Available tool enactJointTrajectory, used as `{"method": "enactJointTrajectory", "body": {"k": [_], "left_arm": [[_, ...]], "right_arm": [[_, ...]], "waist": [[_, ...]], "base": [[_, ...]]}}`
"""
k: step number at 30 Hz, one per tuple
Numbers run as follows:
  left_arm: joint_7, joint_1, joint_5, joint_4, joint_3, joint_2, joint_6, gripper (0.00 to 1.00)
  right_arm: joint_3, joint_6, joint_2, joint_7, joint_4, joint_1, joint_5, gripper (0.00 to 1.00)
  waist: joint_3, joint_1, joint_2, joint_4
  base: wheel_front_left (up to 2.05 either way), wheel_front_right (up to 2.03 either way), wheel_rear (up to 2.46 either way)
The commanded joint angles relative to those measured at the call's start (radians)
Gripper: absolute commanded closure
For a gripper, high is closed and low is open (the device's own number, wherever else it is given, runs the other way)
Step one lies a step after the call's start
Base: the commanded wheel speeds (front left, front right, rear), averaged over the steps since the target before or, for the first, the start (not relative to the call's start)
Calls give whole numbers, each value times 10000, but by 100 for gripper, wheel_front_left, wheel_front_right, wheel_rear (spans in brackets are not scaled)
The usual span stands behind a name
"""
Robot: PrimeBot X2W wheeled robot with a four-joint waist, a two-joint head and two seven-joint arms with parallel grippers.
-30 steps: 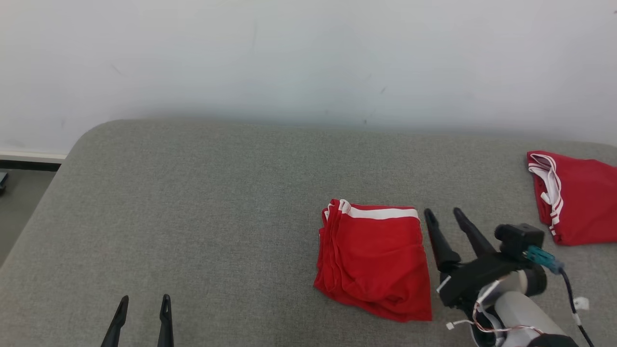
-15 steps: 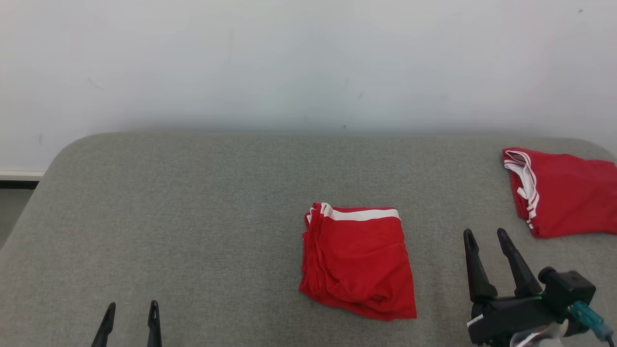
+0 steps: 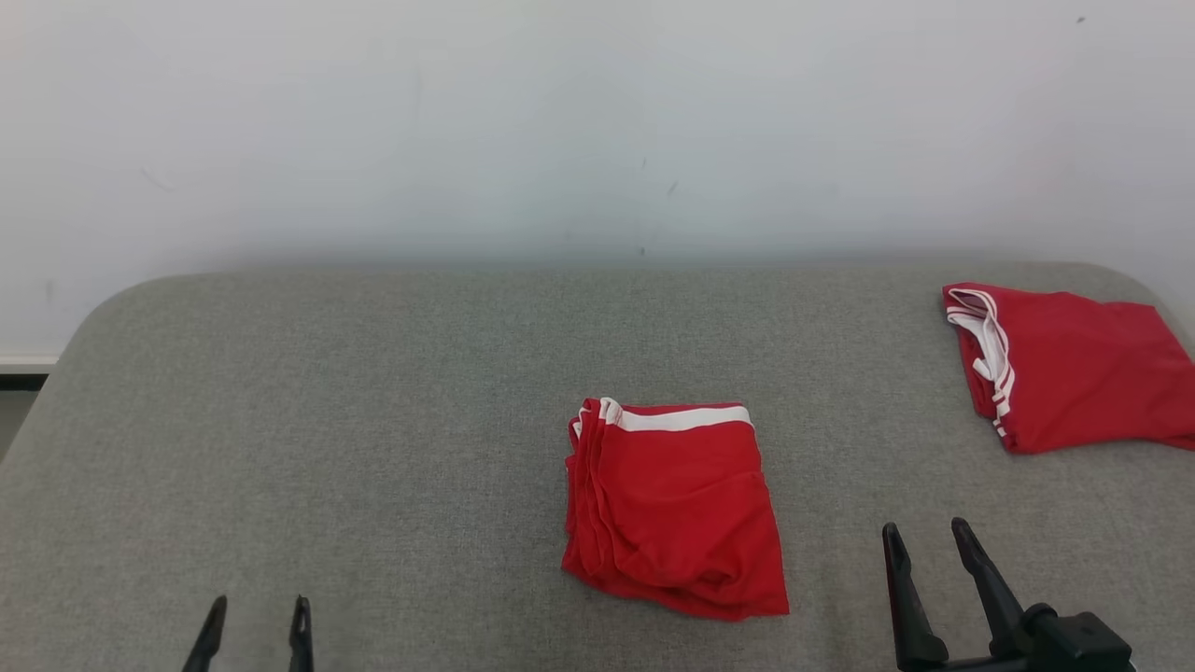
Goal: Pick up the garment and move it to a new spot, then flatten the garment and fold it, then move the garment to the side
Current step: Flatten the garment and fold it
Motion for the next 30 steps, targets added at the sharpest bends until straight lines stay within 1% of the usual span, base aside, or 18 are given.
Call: {"method": "enactJointTrajectory", "body": {"k": [1,11,18,30], "left_arm": [[-31,157,126,54,-159,178,21,0],[-31,434,-576,-37,-494,373,19,0],[-31,535,-683,-61,-586,588,19,0],[-31,560,-874,10,-702,683,18,0]], "right_arm": [[-57,-30,77,0,-51,149,-169,0],[-389,-30,148,1,41,374,-419,0],[-472,-30,186,1,238,408,-409,0],[-495,-30,219,-1,570,377,-456,0]], "waist": [[-42,0,0,-36],[-254,0,0,36],[-316,0,0,99],[-303,0,0,76]], "base": [[0,0,0],[0,0,0],[0,0,0],[0,0,0]]}}
